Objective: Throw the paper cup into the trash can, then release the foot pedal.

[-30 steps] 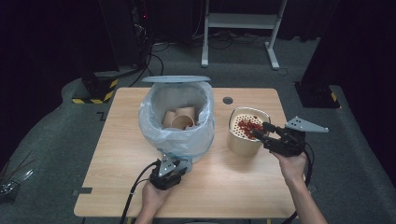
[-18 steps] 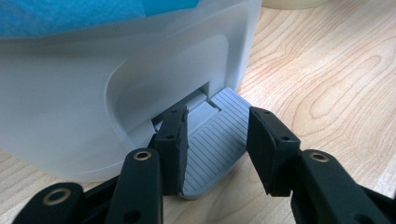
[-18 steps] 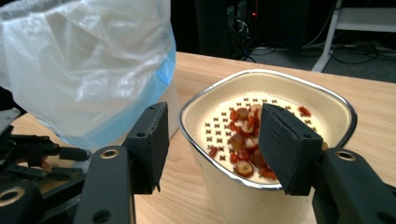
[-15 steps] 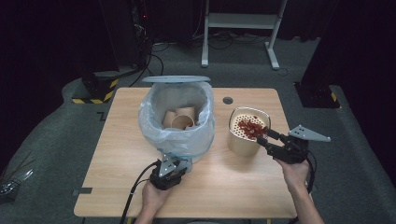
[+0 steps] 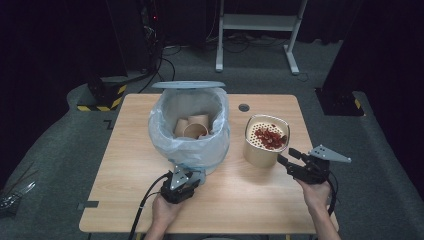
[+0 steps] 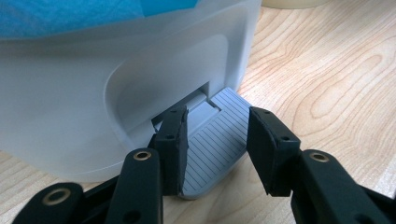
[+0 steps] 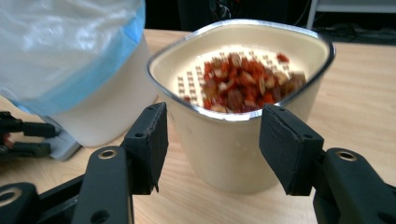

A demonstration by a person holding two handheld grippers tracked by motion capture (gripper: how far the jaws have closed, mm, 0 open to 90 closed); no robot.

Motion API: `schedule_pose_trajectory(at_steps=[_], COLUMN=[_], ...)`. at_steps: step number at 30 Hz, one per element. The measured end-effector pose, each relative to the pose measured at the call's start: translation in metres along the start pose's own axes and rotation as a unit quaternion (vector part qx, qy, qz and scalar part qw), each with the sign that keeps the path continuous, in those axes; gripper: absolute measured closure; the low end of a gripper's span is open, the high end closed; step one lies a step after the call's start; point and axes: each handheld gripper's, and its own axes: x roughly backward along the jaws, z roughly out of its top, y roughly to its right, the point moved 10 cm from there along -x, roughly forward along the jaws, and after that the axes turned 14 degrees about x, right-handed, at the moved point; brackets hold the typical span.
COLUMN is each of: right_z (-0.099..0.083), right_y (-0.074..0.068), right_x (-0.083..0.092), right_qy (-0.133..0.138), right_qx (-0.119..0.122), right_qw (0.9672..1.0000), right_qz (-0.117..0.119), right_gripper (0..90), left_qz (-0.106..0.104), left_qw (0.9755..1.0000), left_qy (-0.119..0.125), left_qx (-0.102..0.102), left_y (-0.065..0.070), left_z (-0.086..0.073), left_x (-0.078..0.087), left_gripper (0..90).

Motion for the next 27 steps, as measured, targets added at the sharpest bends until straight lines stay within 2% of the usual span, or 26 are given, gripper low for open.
schedule_pose_trajectory(at_steps=[5,11,12,13,15,17,23,27], right_z=[-0.018,-0.051,-0.051,-0.062,-0.066,-0.079,-0.093,-0.097], right_y=[0.002,0.005,0.005,0.005,0.005,0.005,0.005,0.004], right_x=[-0.006,-0.012,-0.012,-0.014,-0.015,-0.019,-0.022,-0.023], right_qy=[-0.014,-0.052,-0.052,-0.065,-0.072,-0.094,-0.119,-0.126], right_qx=[-0.006,-0.007,-0.007,-0.005,-0.003,0.006,0.014,0.017], right_qw=[0.9998,0.9981,0.9981,0.9971,0.9965,0.9943,0.991,0.9899], right_qz=[-0.011,-0.034,-0.034,-0.039,-0.042,-0.051,-0.059,-0.062], right_gripper=[42.5,42.0,42.0,41.9,41.7,41.2,40.3,40.3], left_qz=[0.0,0.0,0.0,0.0,0.0,0.0,0.0,0.0], left_qw=[1.0,1.0,1.0,1.0,1.0,1.0,1.0,1.0], left_qy=[0.0,0.0,0.0,0.0,0.0,0.0,0.0,0.0], left_qx=[0.0,0.0,0.0,0.0,0.0,0.0,-0.001,0.0], left_y=[0.0,0.0,0.0,0.0,0.0,0.001,0.001,0.001], left_z=[0.0,0.0,0.0,0.0,0.0,0.0,0.0,0.0], left_x=[0.0,0.0,0.0,0.0,0.0,0.0,0.0,0.0], left_gripper=[58.2,58.2,58.2,58.2,58.1,58.0,58.0,57.9])
